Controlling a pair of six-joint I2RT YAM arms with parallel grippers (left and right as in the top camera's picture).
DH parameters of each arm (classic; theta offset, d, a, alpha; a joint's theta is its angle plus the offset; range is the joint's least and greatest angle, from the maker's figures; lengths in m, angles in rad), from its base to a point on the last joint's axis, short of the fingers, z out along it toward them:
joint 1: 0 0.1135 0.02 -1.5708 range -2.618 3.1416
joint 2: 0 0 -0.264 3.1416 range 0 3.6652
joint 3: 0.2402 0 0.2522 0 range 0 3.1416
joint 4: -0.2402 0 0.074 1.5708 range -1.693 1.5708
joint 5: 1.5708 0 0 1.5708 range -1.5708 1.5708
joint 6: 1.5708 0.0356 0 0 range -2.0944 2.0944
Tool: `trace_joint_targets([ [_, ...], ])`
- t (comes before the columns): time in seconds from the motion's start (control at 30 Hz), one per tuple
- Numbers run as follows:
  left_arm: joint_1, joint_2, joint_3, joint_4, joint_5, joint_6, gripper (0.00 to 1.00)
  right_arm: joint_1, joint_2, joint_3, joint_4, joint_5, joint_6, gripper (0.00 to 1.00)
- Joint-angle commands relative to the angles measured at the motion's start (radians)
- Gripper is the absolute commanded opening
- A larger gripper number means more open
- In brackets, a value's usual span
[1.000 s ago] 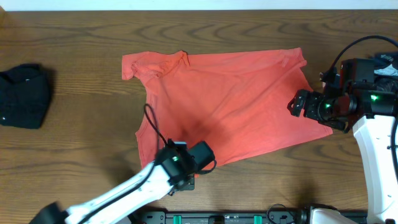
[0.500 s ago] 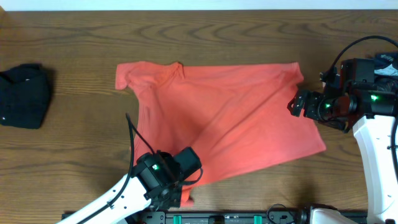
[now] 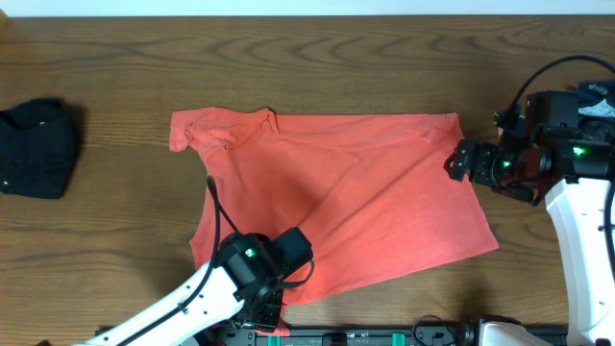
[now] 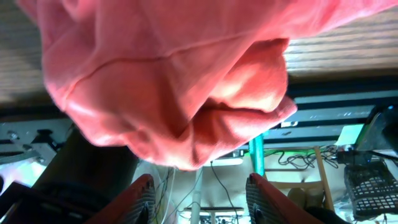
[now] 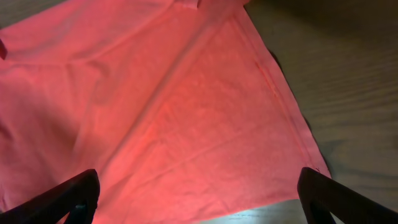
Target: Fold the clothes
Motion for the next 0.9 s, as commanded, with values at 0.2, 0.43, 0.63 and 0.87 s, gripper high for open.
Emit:
trace_joint_targets([
  [0.2, 0.003, 0.035, 0.010, 0.070, 0.018, 0.017, 0.49, -0.016, 0.026, -0.200, 0.072, 0.048, 0.204, 0.99],
  [0.43, 0.003, 0.035, 0.010, 0.071, 0.018, 0.017, 0.49, -0.093, 0.026, -0.309, 0.081, 0.048, 0.332, 0.99],
  [0.63, 0.003, 0.035, 0.010, 0.073, 0.017, 0.018, 0.49, -0.179, 0.026, -0.321, 0.080, 0.057, 0.348, 0.99],
  [0.87, 0.003, 0.035, 0.010, 0.084, 0.017, 0.029, 0.48, -0.303, 0.026, -0.337, 0.039, 0.064, 0.351, 0.99],
])
